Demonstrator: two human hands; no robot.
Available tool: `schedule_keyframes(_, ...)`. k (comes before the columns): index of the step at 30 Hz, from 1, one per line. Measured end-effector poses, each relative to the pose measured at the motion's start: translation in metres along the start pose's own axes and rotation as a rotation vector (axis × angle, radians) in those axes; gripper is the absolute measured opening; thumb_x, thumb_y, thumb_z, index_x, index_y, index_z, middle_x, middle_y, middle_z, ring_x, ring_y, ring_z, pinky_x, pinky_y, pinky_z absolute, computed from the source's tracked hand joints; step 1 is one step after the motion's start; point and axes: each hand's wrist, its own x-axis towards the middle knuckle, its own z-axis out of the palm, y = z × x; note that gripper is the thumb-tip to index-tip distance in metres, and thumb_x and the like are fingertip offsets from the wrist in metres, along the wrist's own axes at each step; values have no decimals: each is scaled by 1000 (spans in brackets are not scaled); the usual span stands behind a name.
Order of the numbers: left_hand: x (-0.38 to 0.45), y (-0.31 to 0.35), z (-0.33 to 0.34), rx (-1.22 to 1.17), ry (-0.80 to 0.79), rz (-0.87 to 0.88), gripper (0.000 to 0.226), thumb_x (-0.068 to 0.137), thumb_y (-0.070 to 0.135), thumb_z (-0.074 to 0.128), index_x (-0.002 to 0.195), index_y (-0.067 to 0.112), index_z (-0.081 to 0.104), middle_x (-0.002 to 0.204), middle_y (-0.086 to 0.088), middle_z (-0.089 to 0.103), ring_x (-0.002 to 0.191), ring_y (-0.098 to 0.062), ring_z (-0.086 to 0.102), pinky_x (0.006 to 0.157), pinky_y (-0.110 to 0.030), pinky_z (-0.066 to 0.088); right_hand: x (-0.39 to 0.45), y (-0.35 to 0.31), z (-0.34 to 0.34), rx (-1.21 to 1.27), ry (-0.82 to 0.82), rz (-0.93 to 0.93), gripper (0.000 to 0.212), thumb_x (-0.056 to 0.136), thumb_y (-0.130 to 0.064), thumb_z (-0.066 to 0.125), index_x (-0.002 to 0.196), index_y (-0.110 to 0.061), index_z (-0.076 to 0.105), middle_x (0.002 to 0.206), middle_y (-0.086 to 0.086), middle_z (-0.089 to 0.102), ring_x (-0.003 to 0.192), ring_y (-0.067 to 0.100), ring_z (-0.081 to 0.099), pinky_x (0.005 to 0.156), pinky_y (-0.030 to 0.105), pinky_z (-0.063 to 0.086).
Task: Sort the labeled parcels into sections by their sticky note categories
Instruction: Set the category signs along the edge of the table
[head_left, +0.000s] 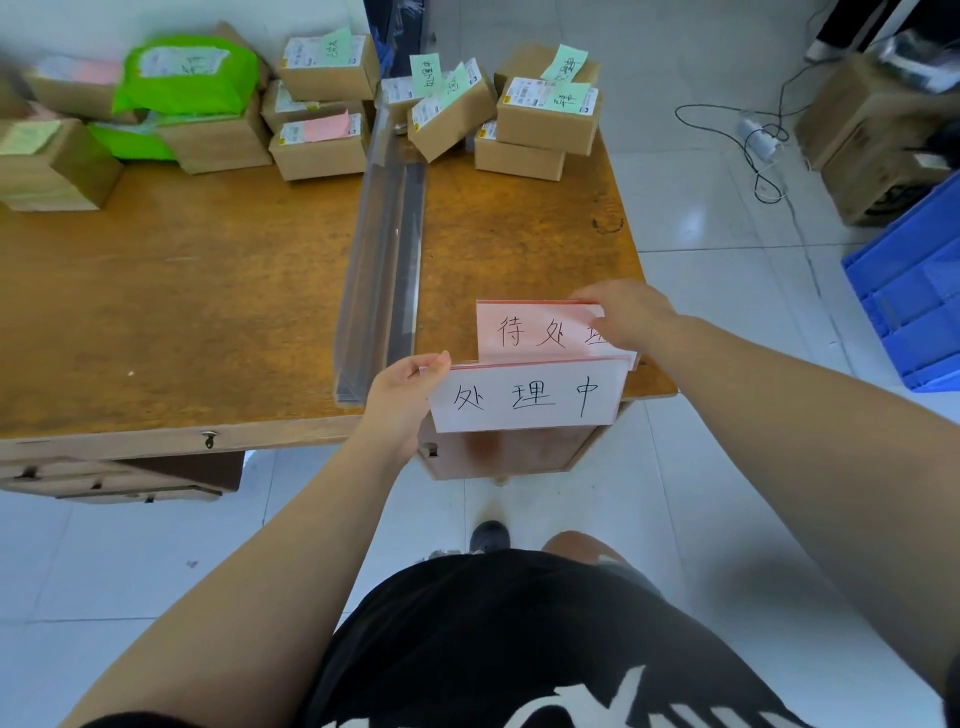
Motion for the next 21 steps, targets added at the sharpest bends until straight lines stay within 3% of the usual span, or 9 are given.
schedule_keyframes(3, -8, 0, -3, -35, -4, 12, 8, 92, 23, 59, 88, 16, 60, 94, -7, 67, 88, -17, 63, 77, -23, 50, -7, 0, 0, 15, 61, 8, 45, 91, -9, 51, 131, -30, 54, 134, 1, 56, 123, 27, 50, 97, 36, 44)
schedule_keyframes(5, -15, 0, -4, -49, -5, 37, 8, 92, 22, 59, 90, 14, 60, 92, -6, 67, 88, -17, 63, 75, -21, 50, -16, -4, -2, 181, 240, 9, 38, 91, -15, 53, 127, -23, 59, 132, 0, 59, 124, 22, 50, 102, 32, 40)
schedule_keyframes(7, -25, 0, -5, -59, 6, 57, 10, 92, 22, 58, 92, 13, 60, 91, -6, 67, 86, -16, 64, 68, -18, 52, -31, -12, -7, 550, 410, 92, 24, 90, -19, 55, 110, -19, 69, 110, -4, 68, 106, 16, 58, 94, 27, 44)
schedule_keyframes(9, -38, 1, -6, -80, 21, 72, 11, 92, 23, 58, 93, 12, 61, 92, -7, 68, 85, -15, 65, 60, -14, 52, -51, -22, -11, 914, 461, 159, 16, 90, -22, 57, 90, -16, 71, 80, -7, 66, 80, 11, 58, 78, 21, 46)
schedule_keyframes(11, -53, 0, -9, -82, 48, 88, 13, 92, 25, 59, 95, 12, 62, 96, -10, 68, 88, -17, 64, 67, -18, 53, -74, -30, -10, 1100, 452, 196, 22, 92, -26, 57, 82, -10, 70, 66, -4, 60, 62, 8, 53, 61, 12, 44)
schedule_keyframes(14, -74, -4, -18, -65, 107, 110, 12, 91, 26, 59, 91, 15, 62, 93, -10, 66, 85, -19, 62, 74, -23, 50, -108, -40, 4, 1159, 412, 208, 31, 92, -32, 57, 80, -7, 70, 68, -2, 61, 64, 8, 53, 62, 15, 42)
schedule_keyframes(17, -92, -10, -33, -95, 176, 137, 10, 90, 24, 62, 83, 17, 63, 90, -9, 62, 87, -21, 59, 86, -32, 50, -127, -59, 19, 1013, 445, 182, 26, 92, -34, 57, 82, -12, 65, 87, 3, 58, 79, 13, 52, 67, 16, 37)
schedule_keyframes(19, -104, -16, -45, -111, 233, 146, 11, 89, 23, 63, 80, 18, 63, 92, -11, 60, 87, -22, 57, 94, -36, 47, -133, -75, 27, 1016, 444, 162, 27, 91, -34, 58, 74, -14, 56, 83, 2, 54, 77, 13, 48, 65, 19, 35)
schedule_keyframes(21, -116, -21, -60, -132, 292, 153, 11, 90, 21, 62, 79, 19, 63, 90, -9, 59, 83, -20, 56, 88, -32, 47, -138, -93, 33, 1058, 441, 154, 30, 90, -34, 58, 71, -13, 53, 73, -1, 52, 70, 10, 46, 63, 20, 34)
